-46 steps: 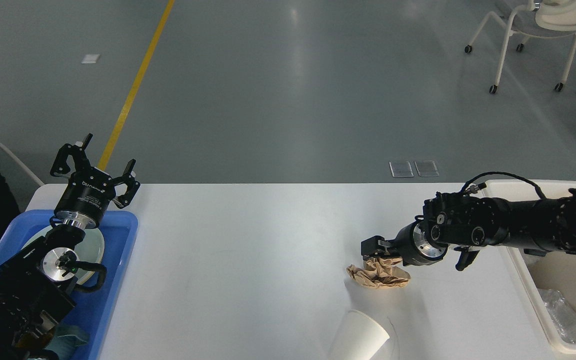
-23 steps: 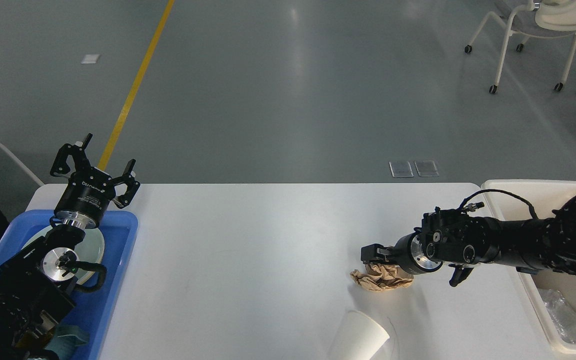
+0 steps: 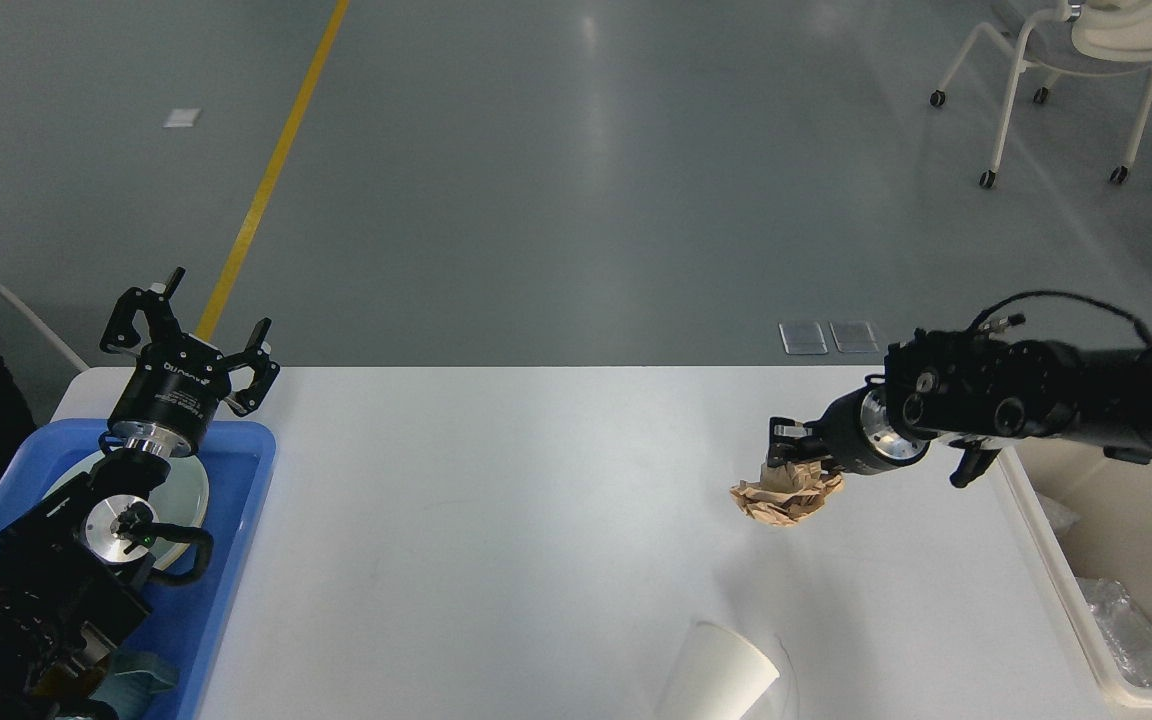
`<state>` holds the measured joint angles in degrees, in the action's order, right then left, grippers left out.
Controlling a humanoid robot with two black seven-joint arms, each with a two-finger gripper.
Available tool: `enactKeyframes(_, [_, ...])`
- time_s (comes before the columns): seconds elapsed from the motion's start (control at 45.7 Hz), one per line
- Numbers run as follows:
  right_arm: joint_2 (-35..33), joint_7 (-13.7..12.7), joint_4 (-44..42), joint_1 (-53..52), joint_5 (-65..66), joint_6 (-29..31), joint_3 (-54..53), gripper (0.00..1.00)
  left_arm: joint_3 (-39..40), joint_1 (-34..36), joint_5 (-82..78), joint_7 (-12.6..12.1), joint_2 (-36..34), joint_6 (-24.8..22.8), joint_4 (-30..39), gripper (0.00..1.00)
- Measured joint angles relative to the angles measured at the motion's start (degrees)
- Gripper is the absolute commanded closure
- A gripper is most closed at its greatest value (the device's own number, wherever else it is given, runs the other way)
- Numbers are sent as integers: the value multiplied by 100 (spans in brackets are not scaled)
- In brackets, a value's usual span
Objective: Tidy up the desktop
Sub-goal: 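Lift the tan paper and drop it into the white bin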
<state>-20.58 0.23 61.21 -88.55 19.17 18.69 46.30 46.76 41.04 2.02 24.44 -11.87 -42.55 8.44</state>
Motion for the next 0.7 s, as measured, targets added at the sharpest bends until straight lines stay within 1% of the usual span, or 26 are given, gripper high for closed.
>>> enactKeyframes(0.088, [-416,-40,470,-1144,-9,594,109,100,4,-3,0,0,0,0,0,0])
enactKeyframes(0.153, [-643,-52,715,-2077,-9,1207,217,100,8,-4,0,0,-1,0,0,0])
enactKeyframes(0.263, [-928,-54,901,-3623,8,2274,308,100,9,-7,0,-3,-2,0,-1,0])
enactKeyframes(0.328, [-1086,-55,944,-4401,44,2797,316,100,9,-7,0,-5,-2,0,-1,0])
enactKeyframes(0.416, [-1256,-56,953,-4840,73,3097,328,100,5,-7,0,-4,-2,3,-1,0])
enactKeyframes(0.504, [-1398,-58,948,-4985,159,3197,392,100,5,-7,0,-4,-1,6,-1,0])
enactKeyframes(0.591, [-1475,-55,895,-5004,336,3160,602,100,5,-7,0,-4,0,9,-1,0])
enactKeyframes(0.701, [-1611,-29,711,-4860,608,2886,1097,100,5,-7,0,0,0,10,-1,0])
